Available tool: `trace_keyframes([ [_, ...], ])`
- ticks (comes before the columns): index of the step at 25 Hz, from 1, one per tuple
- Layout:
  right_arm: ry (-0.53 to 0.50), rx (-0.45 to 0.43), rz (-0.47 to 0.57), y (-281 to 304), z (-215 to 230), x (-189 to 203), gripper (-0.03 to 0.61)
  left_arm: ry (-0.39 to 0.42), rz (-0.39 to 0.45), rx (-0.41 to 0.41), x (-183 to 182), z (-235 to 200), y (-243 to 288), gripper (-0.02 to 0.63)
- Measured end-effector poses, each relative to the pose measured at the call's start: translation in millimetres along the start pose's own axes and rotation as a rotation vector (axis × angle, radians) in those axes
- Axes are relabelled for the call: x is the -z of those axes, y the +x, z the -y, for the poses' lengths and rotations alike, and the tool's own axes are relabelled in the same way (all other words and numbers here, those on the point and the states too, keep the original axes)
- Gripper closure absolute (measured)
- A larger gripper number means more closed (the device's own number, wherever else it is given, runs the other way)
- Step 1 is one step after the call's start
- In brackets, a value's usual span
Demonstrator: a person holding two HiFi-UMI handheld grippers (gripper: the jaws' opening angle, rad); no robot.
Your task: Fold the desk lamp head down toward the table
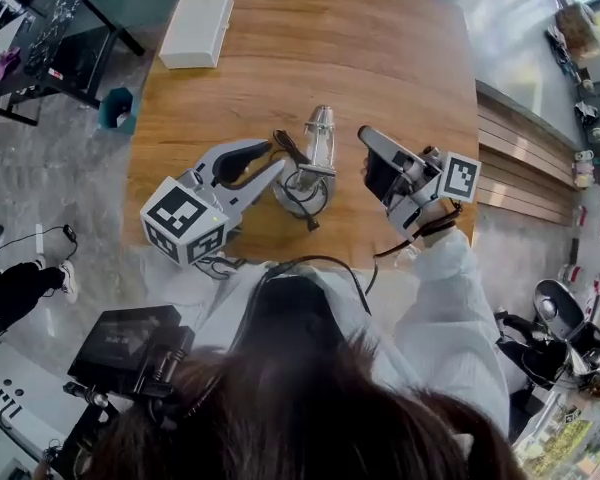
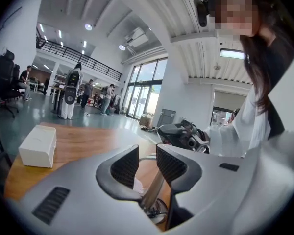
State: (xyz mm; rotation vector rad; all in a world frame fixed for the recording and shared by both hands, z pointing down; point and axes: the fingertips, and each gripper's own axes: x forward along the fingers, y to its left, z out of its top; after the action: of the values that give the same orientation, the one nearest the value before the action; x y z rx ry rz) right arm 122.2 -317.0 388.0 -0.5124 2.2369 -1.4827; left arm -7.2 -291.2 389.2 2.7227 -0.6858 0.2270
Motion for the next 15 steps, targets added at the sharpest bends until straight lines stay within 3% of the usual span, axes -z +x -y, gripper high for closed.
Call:
trace_keyframes([
  [2, -0.119, 0.001, 0.011, 9.6, -25.5, -6.0, 0.577, -0.002, 0.06, -0.043, -28.9, -3.8, 0.6, 0.51],
  [6, -0.316, 0.019, 0.044, 29.4, -68.9, -7.1, 0.577, -0.065, 0.155, -0.097, -75.1, -1.3, 6.2, 0.609],
  [12, -0.88, 0.265, 0.119, 45.5, -115.2, -6.6, 0.577, -0.049, 0.209, -0.177, -114.8, 8.0, 8.8, 0.611],
  [15, -1.049, 0.342, 0.15, 50.0, -128.4, 0.4, 0.577, -0.028, 0.196, -0.211, -117.3, 12.5, 9.8, 0.611],
])
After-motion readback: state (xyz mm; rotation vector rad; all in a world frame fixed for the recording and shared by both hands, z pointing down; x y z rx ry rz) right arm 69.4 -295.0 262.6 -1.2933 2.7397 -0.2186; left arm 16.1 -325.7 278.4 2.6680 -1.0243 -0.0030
